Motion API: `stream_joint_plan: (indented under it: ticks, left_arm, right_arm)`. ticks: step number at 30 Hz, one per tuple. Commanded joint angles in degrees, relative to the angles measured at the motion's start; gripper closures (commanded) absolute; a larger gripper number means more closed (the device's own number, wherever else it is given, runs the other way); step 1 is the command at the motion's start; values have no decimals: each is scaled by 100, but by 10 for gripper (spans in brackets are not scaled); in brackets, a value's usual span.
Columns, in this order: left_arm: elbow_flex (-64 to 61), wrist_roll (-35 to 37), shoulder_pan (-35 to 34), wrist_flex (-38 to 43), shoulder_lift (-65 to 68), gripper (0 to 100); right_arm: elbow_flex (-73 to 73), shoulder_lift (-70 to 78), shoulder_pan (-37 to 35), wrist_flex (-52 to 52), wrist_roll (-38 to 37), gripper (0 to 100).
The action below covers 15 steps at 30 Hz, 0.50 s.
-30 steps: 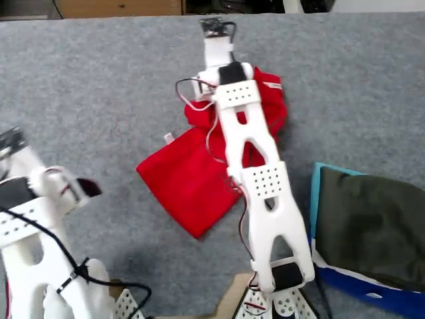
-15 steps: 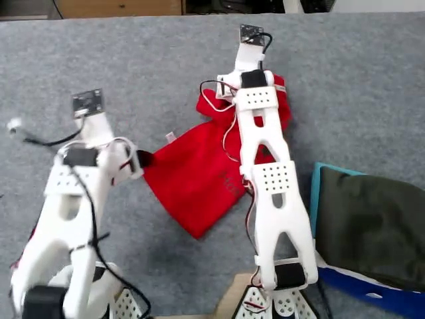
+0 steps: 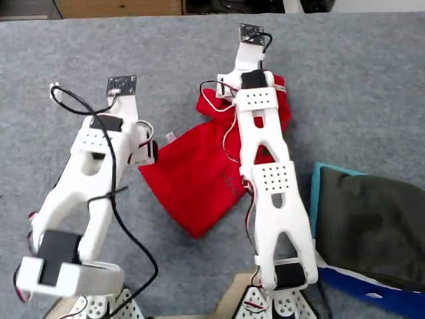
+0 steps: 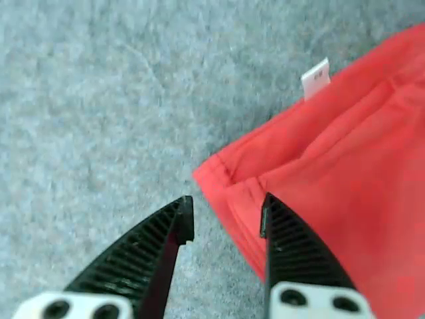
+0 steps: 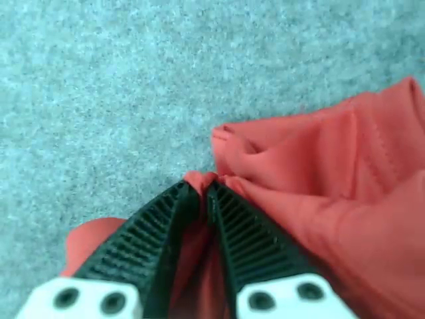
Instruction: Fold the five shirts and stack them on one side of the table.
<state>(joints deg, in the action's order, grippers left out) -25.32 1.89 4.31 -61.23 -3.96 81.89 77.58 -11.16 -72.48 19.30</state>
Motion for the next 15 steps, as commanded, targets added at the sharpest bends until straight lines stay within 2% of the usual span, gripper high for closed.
stream_joint_plan:
  ticks: [1,7,15]
  left_arm:
    - [527,-35,79,79,418,831]
    - [923,-26,132,-246,901,831]
    - [905,-26,360,-264,954,831]
  right_arm:
    - [303,-13,110,62,35,993]
    - [303,-4,110,79,35,993]
    - [303,-4,101,79,35,993]
